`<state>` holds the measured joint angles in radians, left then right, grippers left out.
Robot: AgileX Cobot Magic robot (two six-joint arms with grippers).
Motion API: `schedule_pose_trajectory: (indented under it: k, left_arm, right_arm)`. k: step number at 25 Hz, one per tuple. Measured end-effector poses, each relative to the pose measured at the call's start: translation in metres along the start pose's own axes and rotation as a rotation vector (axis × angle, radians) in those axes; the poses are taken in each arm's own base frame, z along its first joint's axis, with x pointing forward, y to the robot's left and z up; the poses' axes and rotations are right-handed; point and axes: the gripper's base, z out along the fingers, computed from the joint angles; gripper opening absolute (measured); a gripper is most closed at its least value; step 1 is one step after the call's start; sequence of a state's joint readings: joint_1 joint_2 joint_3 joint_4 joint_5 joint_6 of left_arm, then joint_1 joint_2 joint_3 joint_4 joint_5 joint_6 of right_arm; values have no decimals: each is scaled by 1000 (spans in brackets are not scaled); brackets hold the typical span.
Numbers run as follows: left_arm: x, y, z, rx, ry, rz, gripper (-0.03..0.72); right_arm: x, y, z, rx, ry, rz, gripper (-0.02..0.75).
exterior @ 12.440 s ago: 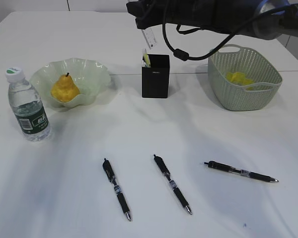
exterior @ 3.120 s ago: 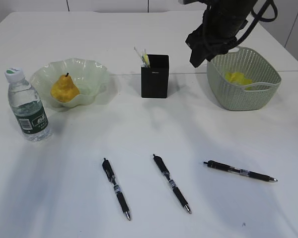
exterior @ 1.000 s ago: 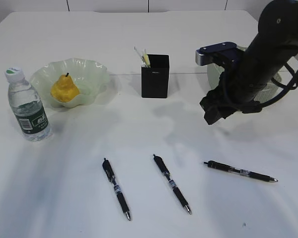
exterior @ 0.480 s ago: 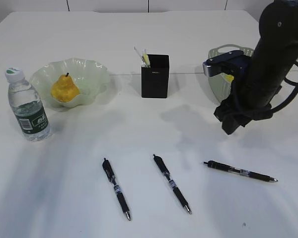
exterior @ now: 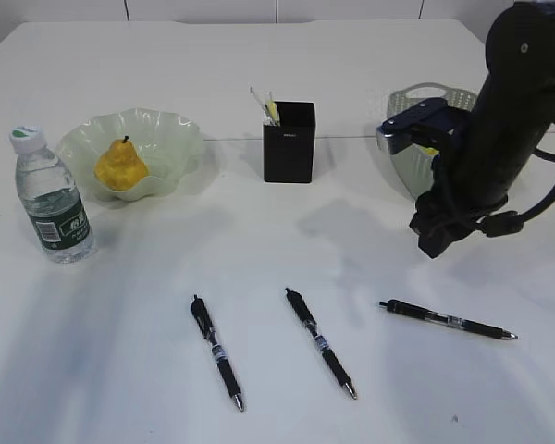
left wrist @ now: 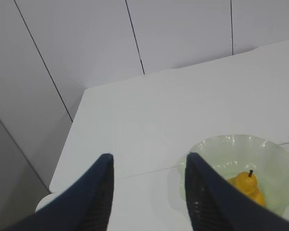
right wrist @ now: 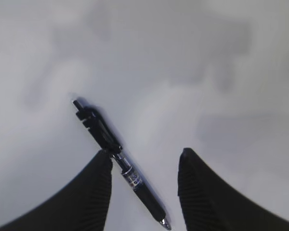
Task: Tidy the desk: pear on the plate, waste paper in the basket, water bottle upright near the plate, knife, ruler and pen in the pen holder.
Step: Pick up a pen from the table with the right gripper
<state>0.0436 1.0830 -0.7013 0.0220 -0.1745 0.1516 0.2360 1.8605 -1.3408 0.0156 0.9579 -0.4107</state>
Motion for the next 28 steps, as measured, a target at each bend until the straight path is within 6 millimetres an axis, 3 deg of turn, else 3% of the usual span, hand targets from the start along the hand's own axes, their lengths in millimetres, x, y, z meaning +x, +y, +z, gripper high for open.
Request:
schedule_pose_trajectory:
  k: [4, 8, 13, 19, 28]
  left_arm:
    - [0, 0, 0, 0, 0, 0, 341]
    - [0, 0, 0, 0, 0, 0, 341]
    - [0, 0, 0, 0, 0, 0, 341]
    - [0, 0, 0, -2, 0, -9, 341]
    - [0, 0, 0, -2, 0, -9, 341]
  right_arm:
    - [15, 6, 1, 6, -12, -36, 339]
    - [27, 12, -11, 33, -66, -78, 339]
    - [30, 13, -22, 50, -97, -121, 339]
    - [33, 16, -18, 26, -79, -125, 339]
    - [37, 19, -18, -11, -35, -278, 339]
